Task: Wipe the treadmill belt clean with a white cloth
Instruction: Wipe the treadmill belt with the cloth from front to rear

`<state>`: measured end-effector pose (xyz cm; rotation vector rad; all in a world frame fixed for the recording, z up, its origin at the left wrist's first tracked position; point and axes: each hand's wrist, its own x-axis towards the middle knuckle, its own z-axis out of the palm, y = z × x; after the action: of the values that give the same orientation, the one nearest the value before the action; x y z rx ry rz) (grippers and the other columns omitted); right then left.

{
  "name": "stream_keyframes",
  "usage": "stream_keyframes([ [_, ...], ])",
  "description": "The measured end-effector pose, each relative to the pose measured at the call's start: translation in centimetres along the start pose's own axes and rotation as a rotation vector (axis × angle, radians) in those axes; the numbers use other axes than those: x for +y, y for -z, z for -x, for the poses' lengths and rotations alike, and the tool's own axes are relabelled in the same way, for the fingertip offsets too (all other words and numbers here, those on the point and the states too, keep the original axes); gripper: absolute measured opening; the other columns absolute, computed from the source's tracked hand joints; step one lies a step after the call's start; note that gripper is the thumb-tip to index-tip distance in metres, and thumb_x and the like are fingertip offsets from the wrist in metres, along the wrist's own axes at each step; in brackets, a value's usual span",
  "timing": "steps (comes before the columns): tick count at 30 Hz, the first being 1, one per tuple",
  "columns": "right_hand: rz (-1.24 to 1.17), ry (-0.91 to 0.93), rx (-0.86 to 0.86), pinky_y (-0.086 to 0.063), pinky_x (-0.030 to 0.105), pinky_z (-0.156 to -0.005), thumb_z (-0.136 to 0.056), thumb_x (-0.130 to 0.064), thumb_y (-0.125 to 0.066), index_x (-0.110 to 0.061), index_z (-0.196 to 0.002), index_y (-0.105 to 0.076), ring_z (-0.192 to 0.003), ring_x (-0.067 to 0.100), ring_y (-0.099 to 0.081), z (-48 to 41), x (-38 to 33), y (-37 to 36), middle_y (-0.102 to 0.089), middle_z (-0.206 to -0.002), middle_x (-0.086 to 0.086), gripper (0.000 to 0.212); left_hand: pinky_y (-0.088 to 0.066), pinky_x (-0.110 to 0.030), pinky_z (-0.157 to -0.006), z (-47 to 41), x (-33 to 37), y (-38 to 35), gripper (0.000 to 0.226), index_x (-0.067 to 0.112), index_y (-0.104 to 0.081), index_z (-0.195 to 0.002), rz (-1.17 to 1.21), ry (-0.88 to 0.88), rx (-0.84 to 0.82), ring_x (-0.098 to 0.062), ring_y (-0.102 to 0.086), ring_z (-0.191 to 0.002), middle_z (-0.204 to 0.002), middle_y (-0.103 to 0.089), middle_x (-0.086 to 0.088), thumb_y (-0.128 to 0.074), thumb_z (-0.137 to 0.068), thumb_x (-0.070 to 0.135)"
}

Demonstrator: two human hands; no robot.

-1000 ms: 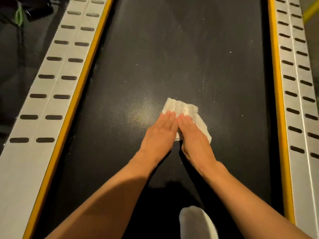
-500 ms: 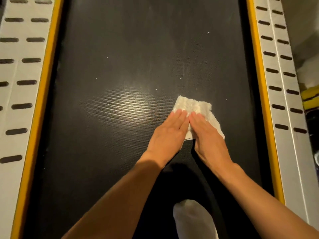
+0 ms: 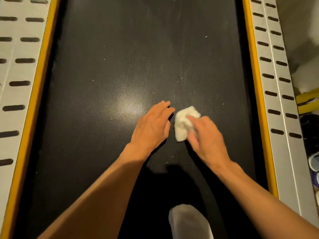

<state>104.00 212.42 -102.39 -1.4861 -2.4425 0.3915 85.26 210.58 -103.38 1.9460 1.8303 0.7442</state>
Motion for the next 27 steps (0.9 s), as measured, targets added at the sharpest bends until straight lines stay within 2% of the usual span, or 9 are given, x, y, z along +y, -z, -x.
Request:
stream_keyframes([
  [3, -0.054, -0.294, 0.18, -0.038, 0.03, -0.082, -0.091, -0.02, -0.045, -0.013, -0.129, -0.053, -0.095, 0.031, -0.053, -3.3, 2.7, 2.5, -0.052, -0.106, 0.016, 0.039, -0.048, -0.041, -0.096, -0.2, -0.6, 0.5, 0.037, 0.004, -0.063, -0.12, -0.073, 0.019, -0.006, -0.028, -0.05, -0.128, -0.133, -0.057, -0.012, -0.064, -0.083, 0.004],
  [6, -0.044, -0.56, 0.197, -0.037, 0.03, -0.087, -0.095, -0.015, -0.045, -0.012, -0.132, -0.05, -0.106, 0.034, -0.052, -6.3, 4.1, 3.1, -0.05, -0.119, 0.02, 0.037, -0.048, -0.04, -0.096, -0.4, -1.1, 1.0, 0.035, 0.003, -0.062, -0.12, -0.073, 0.058, 0.009, -0.027, -0.049, -0.129, -0.134, -0.055, -0.011, -0.06, -0.086, 0.005],
  [9, 0.033, -0.388, 0.078, -0.042, 0.039, -0.084, -0.093, -0.015, -0.047, -0.011, -0.123, -0.057, -0.101, 0.037, -0.054, -5.9, 1.0, 0.8, -0.054, -0.112, 0.018, 0.031, -0.048, -0.041, -0.097, -0.6, -1.6, 1.4, 0.033, 0.002, -0.061, -0.12, -0.046, 0.08, 0.03, -0.027, -0.049, -0.127, -0.134, -0.054, -0.012, -0.057, -0.087, 0.003],
  [13, -0.153, -0.058, -0.068, -0.039, 0.028, -0.085, -0.091, -0.016, -0.055, -0.017, -0.12, -0.064, -0.098, 0.024, -0.057, -3.8, -2.4, 0.0, -0.06, -0.105, 0.006, 0.029, -0.04, -0.037, -0.104, -0.7, -2.1, 1.9, 0.035, 0.006, -0.058, -0.126, 0.018, 0.162, 0.083, -0.023, -0.047, -0.127, -0.136, -0.053, -0.008, -0.05, -0.092, 0.004],
  [16, -0.181, -0.264, 0.172, -0.035, 0.024, -0.084, -0.089, -0.016, -0.052, -0.015, -0.12, -0.063, -0.103, 0.028, -0.057, -8.4, 0.0, 1.7, -0.061, -0.109, 0.012, 0.033, -0.039, -0.03, -0.099, -0.9, -2.1, 2.2, 0.031, 0.008, -0.058, -0.123, 0.07, 0.204, 0.136, -0.019, -0.052, -0.118, -0.126, -0.06, -0.005, -0.047, -0.093, 0.004],
  [19, -0.109, -0.532, 0.192, -0.036, 0.024, -0.082, -0.09, -0.016, -0.045, -0.015, -0.124, -0.06, -0.106, 0.031, -0.056, -13.6, 2.3, 1.4, -0.055, -0.12, 0.015, 0.038, -0.038, -0.028, -0.101, -1.1, -2.1, 1.9, 0.035, 0.008, -0.058, -0.124, 0.085, 0.225, 0.137, -0.019, -0.053, -0.119, -0.127, -0.059, -0.004, -0.047, -0.091, 0.002],
  [21, -0.022, -0.455, 0.127, -0.042, 0.03, -0.079, -0.087, -0.02, -0.042, -0.016, -0.115, -0.062, -0.101, 0.033, -0.059, -14.2, 0.2, -0.1, -0.056, -0.118, 0.013, 0.034, -0.034, -0.022, -0.104, -1.2, -2.3, 1.9, 0.038, 0.008, -0.058, -0.125, 0.108, 0.239, 0.146, -0.019, -0.052, -0.121, -0.129, -0.059, -0.005, -0.047, -0.09, 0.0],
  [23, 0.004, -0.223, 0.028, -0.049, 0.034, -0.078, -0.087, -0.02, -0.045, -0.018, -0.107, -0.063, -0.095, 0.035, -0.061, -12.3, -3.4, -1.9, -0.058, -0.112, 0.01, 0.026, -0.033, -0.018, -0.1, -1.3, -2.5, 2.4, 0.035, 0.008, -0.06, -0.123, 0.146, 0.256, 0.193, -0.02, -0.055, -0.117, -0.125, -0.061, -0.006, -0.045, -0.092, 0.004],
  [27, -0.203, 0.183, -0.18, -0.05, 0.037, -0.074, -0.088, -0.017, -0.051, -0.024, -0.111, -0.066, -0.091, 0.021, -0.057, -6.5, -7.8, -3.0, -0.056, -0.099, -0.001, 0.028, -0.036, -0.021, -0.092, -1.4, -3.1, 3.9, 0.032, 0.009, -0.062, -0.12, 0.275, 0.431, 0.346, -0.019, -0.058, -0.107, -0.117, -0.065, -0.005, -0.038, -0.1, 0.018],
])
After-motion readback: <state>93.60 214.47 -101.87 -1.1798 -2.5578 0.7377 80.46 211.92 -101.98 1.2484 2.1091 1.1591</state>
